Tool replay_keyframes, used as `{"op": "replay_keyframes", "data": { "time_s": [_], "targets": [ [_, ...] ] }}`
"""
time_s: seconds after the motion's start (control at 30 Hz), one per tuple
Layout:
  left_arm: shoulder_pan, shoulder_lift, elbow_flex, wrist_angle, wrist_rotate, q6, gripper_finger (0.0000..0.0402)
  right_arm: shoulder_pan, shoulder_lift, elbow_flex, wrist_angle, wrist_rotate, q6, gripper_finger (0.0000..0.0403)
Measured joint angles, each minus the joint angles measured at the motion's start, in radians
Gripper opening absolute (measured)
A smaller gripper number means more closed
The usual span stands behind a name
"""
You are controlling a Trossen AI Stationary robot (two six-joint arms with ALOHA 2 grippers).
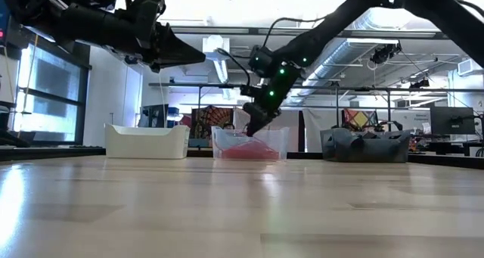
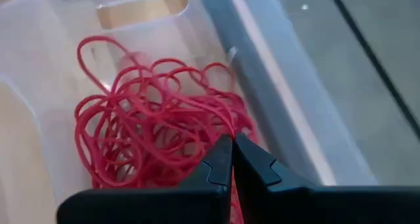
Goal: Sort rubber bands into baskets
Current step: Put the red rubber band into the transparent bin, then return to Home Position
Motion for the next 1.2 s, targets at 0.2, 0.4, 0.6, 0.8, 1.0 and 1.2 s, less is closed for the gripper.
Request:
{"op": "replay_keyframes", "data": {
  "time_s": [0.2,0.4,0.6,0.8,1.0,1.2],
  "targets": [
    [0.001,0.0,0.0,-0.002,-0.013,0.003,0.0,-0.016,0.034,0.001,-0.006,-0.041,0.008,0.0001],
    [0.001,0.0,0.0,-0.002,-0.014,-0.009,0.0,-0.013,0.042,0.001,-0.024,-0.041,-0.004,0.0036],
    [0.001,0.0,0.0,-0.001,-0.014,-0.012,0.0,-0.011,0.031,0.001,-0.03,-0.041,-0.001,0.0102],
    [0.001,0.0,0.0,0.0,-0.014,-0.011,0.0,-0.003,-0.015,0.001,-0.04,-0.038,-0.007,0.0108],
    [0.001,0.0,0.0,0.0,-0.014,-0.012,0.0,0.012,-0.067,-0.009,-0.022,-0.076,-0.029,0.0027],
    [0.001,0.0,0.0,0.0,0.016,-0.012,0.0,0.037,-0.117,-0.121,0.12,-0.14,-0.023,0.0005]
  ]
}}
